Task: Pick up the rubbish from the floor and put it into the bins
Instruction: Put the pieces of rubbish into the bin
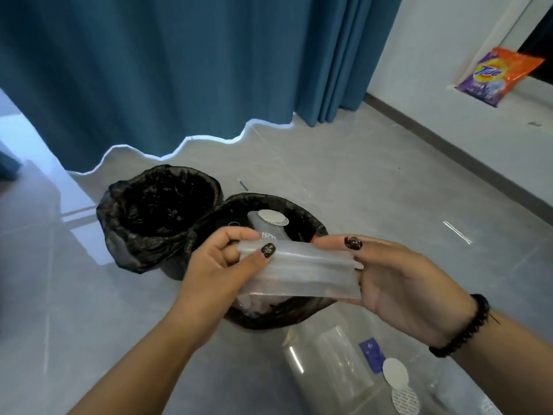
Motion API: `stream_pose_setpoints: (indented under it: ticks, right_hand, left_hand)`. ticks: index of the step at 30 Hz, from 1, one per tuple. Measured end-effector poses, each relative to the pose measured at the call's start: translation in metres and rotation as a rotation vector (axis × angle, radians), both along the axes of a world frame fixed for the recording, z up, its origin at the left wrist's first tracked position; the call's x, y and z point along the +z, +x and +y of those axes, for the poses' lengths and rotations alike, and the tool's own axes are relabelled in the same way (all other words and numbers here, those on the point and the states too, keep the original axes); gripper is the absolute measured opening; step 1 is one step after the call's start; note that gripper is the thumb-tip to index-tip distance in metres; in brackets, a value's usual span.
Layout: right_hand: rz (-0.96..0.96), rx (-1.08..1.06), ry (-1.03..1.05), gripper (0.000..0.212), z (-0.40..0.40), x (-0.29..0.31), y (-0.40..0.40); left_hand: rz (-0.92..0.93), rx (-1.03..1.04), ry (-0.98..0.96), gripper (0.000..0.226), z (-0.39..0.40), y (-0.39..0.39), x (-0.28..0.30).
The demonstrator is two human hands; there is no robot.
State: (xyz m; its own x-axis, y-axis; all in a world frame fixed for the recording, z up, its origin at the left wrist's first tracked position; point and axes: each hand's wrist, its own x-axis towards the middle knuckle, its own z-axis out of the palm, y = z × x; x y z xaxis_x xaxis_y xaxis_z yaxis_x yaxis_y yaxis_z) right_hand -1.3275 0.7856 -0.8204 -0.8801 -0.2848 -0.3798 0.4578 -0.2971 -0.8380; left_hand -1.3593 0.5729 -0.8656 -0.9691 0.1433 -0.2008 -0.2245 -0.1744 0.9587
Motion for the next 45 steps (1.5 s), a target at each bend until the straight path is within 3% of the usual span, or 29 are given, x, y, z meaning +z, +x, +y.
stream_pose_setpoints:
  ticks: [3, 4, 6, 8, 14, 18, 20, 23, 26, 32, 38, 42, 45]
  right_hand:
    - [-0.019, -0.071, 0.16, 0.031, -0.016, 0.001, -0.009]
    - [-0.009, -0.071, 0.227, 0.032, -0.02, 0.001, -0.011]
    - [0.014, -0.029, 0.334, 0.037, -0.025, -0.001, -0.015]
    - [0.067, 0.019, 0.445, 0.028, -0.031, 0.001, -0.017]
    - [0.146, -0.056, 0.623, 0.025, -0.039, 0.006, -0.022]
    - [0.167, -0.039, 0.573, 0.015, -0.045, 0.005, -0.018]
    - [0.167, -0.078, 0.572, 0.012, -0.046, 0.004, -0.017]
    - [0.076, -0.182, 0.522, 0.021, -0.047, -0.002, -0.02]
    - [-0.035, -0.227, 0.477, 0.031, -0.048, -0.006, -0.023]
    - [-0.009, -0.095, 0.607, 0.02, -0.05, -0.006, -0.025]
    - [-0.036, -0.1, 0.471, 0.02, -0.056, -0.011, -0.031]
    - [0.215, 0.017, 0.917, 0.021, -0.067, -0.031, -0.028]
    - [0.396, 0.073, 1.124, 0.017, -0.077, -0.04, -0.023]
  left_hand:
    - [0.092, 0.066, -0.028, 0.051, -0.009, -0.002, 0.004]
    - [0.095, 0.069, -0.034, 0.05, -0.013, -0.002, 0.003]
    - [0.084, 0.053, -0.05, 0.036, -0.02, -0.001, -0.001]
    - [0.054, 0.012, 0.004, 0.023, -0.027, 0.001, -0.007]
    - [-0.08, -0.121, 0.282, 0.012, -0.037, 0.0, -0.016]
    - [-0.04, -0.092, 0.285, 0.041, -0.04, -0.006, -0.023]
    - [0.004, -0.032, 0.24, 0.044, -0.04, -0.009, -0.027]
    - [0.053, 0.04, 0.136, 0.025, -0.034, -0.012, -0.029]
    - [0.072, 0.024, 0.004, 0.037, -0.029, -0.014, -0.035]
    - [0.097, -0.034, -0.116, 0.021, -0.035, -0.012, -0.042]
    - [0.11, -0.011, -0.166, 0.019, -0.049, -0.02, -0.042]
    - [0.127, 0.02, -0.472, 0.015, -0.059, -0.027, -0.055]
    - [0.133, 0.11, -0.727, 0.017, -0.066, -0.03, -0.062]
